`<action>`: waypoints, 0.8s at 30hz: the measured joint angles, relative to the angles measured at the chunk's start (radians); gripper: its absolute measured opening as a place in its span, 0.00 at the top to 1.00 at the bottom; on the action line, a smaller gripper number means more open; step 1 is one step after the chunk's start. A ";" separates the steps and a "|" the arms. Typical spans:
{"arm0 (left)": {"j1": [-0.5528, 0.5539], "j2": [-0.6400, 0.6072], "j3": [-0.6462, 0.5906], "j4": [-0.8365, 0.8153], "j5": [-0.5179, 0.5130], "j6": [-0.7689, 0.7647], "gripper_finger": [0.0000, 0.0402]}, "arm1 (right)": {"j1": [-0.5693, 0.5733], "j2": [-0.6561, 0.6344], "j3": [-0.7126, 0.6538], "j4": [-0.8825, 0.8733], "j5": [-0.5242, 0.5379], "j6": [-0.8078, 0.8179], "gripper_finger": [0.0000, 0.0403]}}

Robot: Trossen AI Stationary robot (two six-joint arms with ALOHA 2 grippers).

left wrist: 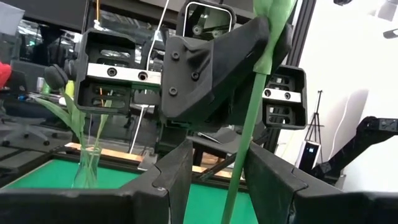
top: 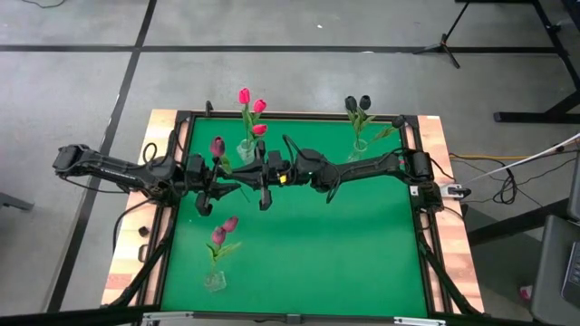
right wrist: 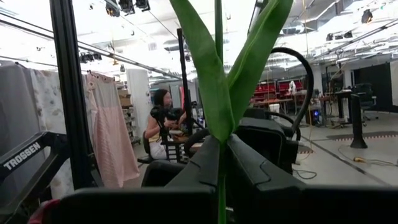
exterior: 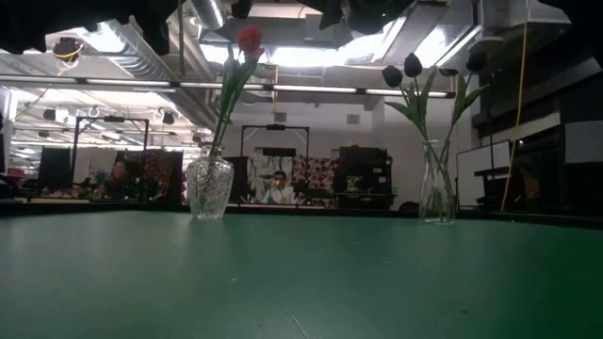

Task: Sort flowers into vase by color
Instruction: Put the dark red flower into the bottom transparent flower vase

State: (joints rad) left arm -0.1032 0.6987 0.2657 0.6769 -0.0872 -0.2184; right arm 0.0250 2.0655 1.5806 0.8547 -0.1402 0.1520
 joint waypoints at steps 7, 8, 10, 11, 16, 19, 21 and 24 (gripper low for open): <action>-0.001 -0.006 0.000 -0.018 -0.028 -0.031 0.66 | -0.001 0.000 0.000 -0.032 0.001 0.000 0.96; 0.000 -0.012 0.000 -0.022 -0.031 -0.039 0.66 | -0.001 0.000 0.000 -0.041 0.008 0.000 0.96; 0.000 -0.027 0.001 -0.044 -0.034 -0.043 0.67 | -0.001 -0.001 0.000 -0.056 0.016 0.001 0.96; 0.000 -0.036 0.001 -0.057 -0.035 -0.043 0.68 | -0.001 -0.001 0.000 -0.061 0.016 0.001 0.96; -0.001 -0.067 0.001 -0.084 -0.057 -0.055 0.83 | -0.003 -0.002 0.000 -0.072 0.022 0.000 0.96; -0.001 -0.072 0.001 -0.088 -0.051 -0.046 0.95 | -0.003 -0.002 0.000 -0.074 0.032 -0.001 0.96; -0.002 -0.072 0.001 -0.089 -0.052 -0.040 0.98 | -0.004 -0.002 0.000 -0.077 0.034 -0.001 0.96; -0.001 -0.072 0.001 -0.096 -0.056 -0.040 0.97 | -0.003 -0.002 0.000 -0.093 0.055 0.000 0.96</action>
State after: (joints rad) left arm -0.1043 0.6262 0.2665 0.5811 -0.1433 -0.2588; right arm 0.0221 2.0636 1.5806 0.7615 -0.0854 0.1518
